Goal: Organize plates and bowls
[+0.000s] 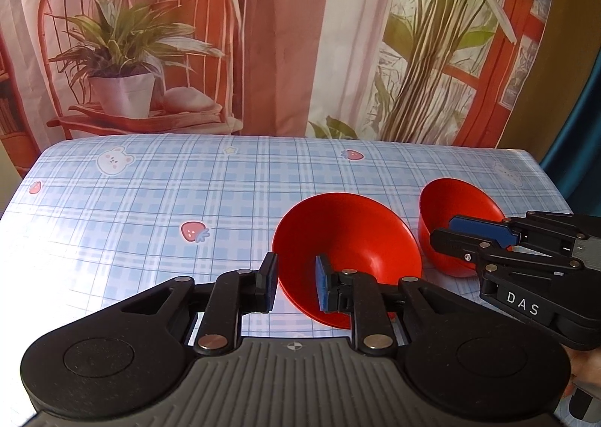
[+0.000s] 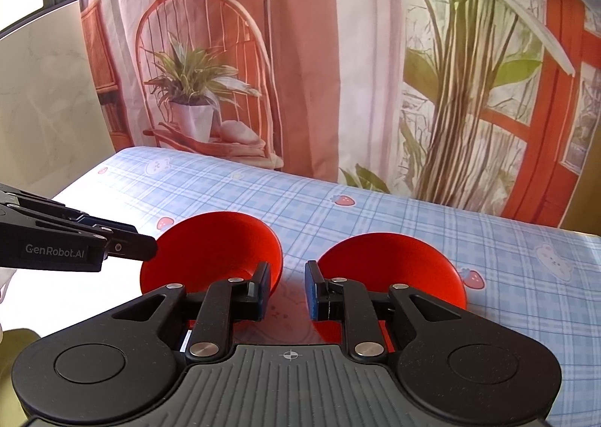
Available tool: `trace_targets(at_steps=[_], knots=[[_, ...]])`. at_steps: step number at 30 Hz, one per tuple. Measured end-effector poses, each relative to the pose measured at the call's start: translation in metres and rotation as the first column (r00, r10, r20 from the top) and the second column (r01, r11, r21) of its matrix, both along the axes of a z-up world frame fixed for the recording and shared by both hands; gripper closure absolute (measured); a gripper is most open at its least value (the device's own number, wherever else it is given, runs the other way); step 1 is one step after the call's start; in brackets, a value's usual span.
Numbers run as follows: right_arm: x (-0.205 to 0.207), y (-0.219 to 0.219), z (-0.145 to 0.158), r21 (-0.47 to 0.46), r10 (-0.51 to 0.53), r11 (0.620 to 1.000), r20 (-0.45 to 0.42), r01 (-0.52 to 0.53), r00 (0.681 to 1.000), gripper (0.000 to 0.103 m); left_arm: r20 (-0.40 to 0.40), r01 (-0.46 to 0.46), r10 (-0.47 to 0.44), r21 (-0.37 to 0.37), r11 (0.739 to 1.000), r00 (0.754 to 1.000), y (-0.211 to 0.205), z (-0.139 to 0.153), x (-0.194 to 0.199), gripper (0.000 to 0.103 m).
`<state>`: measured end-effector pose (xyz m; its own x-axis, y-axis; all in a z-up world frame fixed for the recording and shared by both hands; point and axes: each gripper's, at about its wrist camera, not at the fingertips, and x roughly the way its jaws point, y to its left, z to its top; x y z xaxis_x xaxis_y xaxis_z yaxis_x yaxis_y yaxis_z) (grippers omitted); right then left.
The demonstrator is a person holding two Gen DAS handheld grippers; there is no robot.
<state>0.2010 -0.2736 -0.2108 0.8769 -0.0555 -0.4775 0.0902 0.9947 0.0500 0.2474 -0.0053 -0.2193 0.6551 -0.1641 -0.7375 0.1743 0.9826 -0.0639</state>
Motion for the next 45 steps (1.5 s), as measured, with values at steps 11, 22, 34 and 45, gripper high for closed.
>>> trace_targets(at_steps=[11,22,34,45], knots=[[-0.028,-0.044,-0.003,-0.017,-0.095,0.995,0.025,0.096,0.995,0.084,0.024,0.092,-0.092,0.004,0.996,0.995,-0.043,0.006,0.008,0.081],[-0.044,-0.085,-0.019,0.035,-0.209,0.977,0.032,0.208,0.977,0.081,0.005,0.181,-0.181,0.003,0.983,0.983,-0.098,-0.006,0.033,0.081],[-0.043,-0.100,-0.040,0.099,-0.214,0.972,0.011,0.212,0.977,0.094,-0.046,0.196,-0.194,0.037,0.980,0.980,-0.114,-0.027,0.048,0.081],[-0.043,-0.102,-0.045,0.147,-0.216,0.966,0.018,0.211,0.976,0.094,-0.083,0.237,-0.232,0.064,0.969,0.969,-0.125,-0.036,0.047,0.089]])
